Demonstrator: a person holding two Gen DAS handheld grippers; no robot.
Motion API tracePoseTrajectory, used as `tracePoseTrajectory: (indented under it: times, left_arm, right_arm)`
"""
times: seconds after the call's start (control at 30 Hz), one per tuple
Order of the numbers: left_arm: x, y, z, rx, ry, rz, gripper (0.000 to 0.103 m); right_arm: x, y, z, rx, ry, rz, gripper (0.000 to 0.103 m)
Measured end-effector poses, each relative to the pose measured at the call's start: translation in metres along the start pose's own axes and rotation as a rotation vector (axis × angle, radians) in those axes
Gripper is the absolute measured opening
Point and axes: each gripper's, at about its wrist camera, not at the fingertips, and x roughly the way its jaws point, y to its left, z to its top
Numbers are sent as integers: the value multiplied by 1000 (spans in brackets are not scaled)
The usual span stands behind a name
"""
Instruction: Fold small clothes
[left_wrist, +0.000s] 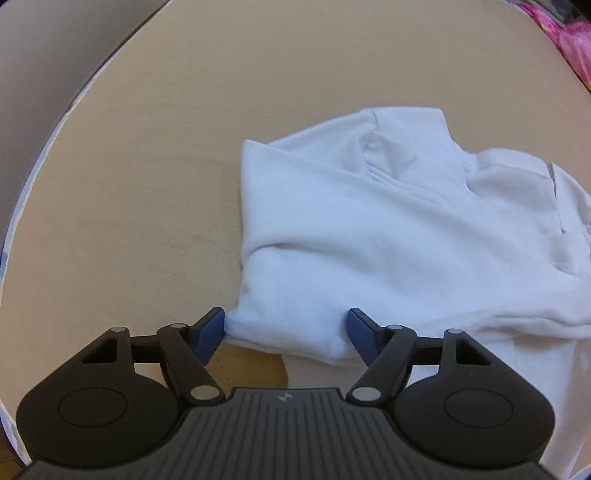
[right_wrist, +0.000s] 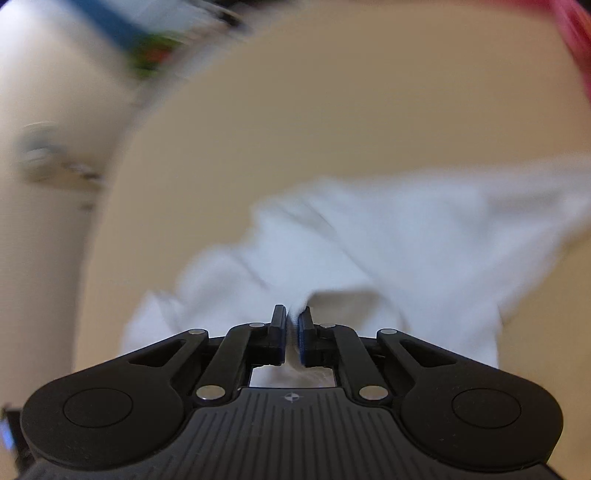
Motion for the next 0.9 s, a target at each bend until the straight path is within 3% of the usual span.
tracePoseTrajectory:
  times: [0.1, 0.17, 0.23, 0.33, 0.43, 0.7, 0.8, 0.9]
  left_arm:
    - [-6, 7, -6, -7, -26, -14, 86]
    - [-6, 9, -12, 5, -39, 7, 88]
    - [-1, 4, -17, 50, -42, 65, 90]
    - [3, 1, -25, 98, -46, 108, 91]
    - [-2, -2, -31, 127, -78, 139, 93]
    - [-9, -10, -53, 218, -115, 229, 99]
    - [-11, -2, -62, 206, -90, 238, 99]
    - [-25, 10, -61, 171, -117, 229, 99]
  right_arm:
    - [-35, 9, 10, -123, -155, 122, 6]
    - [-41, -5, 5, -154, -195, 114, 6]
    - [-21, -33, -10, -174, -163, 15, 6]
    - [38, -78, -36, -170, 52, -192, 6]
    - [38, -75, -50, -305, -15, -198, 6]
    - [12, -95, -50, -245, 5, -284, 6]
    - [1, -92, -53, -227, -10, -277, 16]
    - [-19, -81, -53, -246, -89, -258, 48]
